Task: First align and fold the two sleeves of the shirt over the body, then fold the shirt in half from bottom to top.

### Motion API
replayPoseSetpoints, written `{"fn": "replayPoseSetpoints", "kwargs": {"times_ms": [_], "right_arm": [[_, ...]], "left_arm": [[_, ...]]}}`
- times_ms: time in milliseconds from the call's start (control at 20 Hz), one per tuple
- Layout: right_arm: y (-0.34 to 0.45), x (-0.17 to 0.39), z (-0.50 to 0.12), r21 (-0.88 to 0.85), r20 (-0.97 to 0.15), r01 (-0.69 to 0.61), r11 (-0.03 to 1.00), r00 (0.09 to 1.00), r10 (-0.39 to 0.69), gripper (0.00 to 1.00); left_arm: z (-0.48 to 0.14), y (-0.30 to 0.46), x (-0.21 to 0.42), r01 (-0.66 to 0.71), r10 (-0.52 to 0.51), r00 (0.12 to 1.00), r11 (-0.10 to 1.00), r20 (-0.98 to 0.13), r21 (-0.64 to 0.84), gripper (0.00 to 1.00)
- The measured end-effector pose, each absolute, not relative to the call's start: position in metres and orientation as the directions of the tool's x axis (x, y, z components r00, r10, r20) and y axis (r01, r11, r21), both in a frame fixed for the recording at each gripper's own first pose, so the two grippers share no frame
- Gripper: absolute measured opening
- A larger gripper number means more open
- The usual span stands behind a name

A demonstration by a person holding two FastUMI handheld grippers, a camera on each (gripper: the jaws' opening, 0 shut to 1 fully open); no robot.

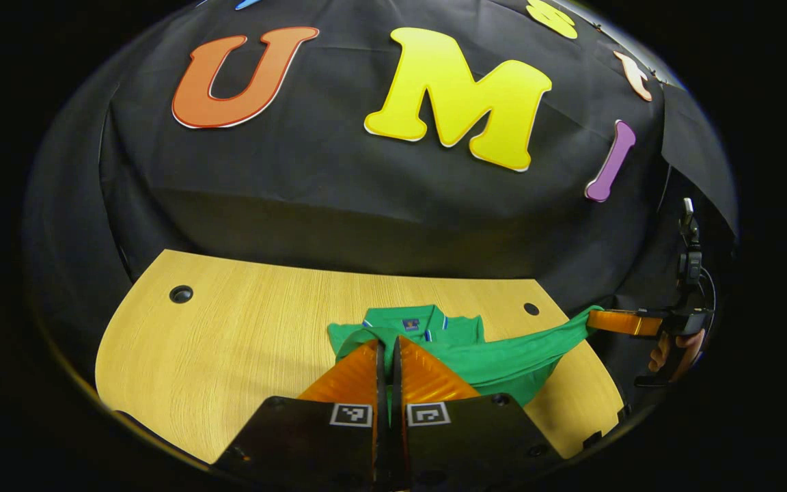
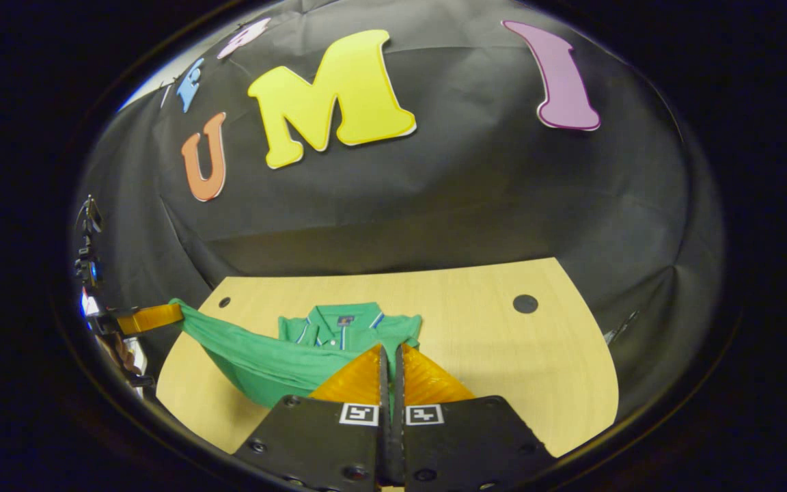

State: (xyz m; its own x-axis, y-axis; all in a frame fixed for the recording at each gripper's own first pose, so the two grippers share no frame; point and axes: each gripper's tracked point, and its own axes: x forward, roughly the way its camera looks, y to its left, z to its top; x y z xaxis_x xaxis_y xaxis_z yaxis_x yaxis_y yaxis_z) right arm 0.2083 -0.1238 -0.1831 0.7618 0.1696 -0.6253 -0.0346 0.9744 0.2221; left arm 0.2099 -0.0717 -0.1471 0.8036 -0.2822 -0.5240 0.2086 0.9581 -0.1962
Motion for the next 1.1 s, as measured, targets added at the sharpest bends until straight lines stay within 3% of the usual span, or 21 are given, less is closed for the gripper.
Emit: {"fn": "replayPoseSetpoints", "kwargs": {"times_ms": [650, 1100], "right_arm": [[-0.125, 0.340, -0.287, 0.221, -0.661, -0.039, 0.974, 0.729, 0.179, 0.00], [-0.116, 0.373, -0.353, 0.155, -0.681, -0.051, 0.987, 0.718, 0.144, 0.00]], "left_arm": [[-0.249, -0.054, 0.319, 0.121, -0.211, 0.818, 0.972, -0.535, -0.200, 0.06], [-0.332, -0.060, 0.346, 0.092, -0.165, 0.775, 0.984, -0.610, -0.150, 0.14]]}}
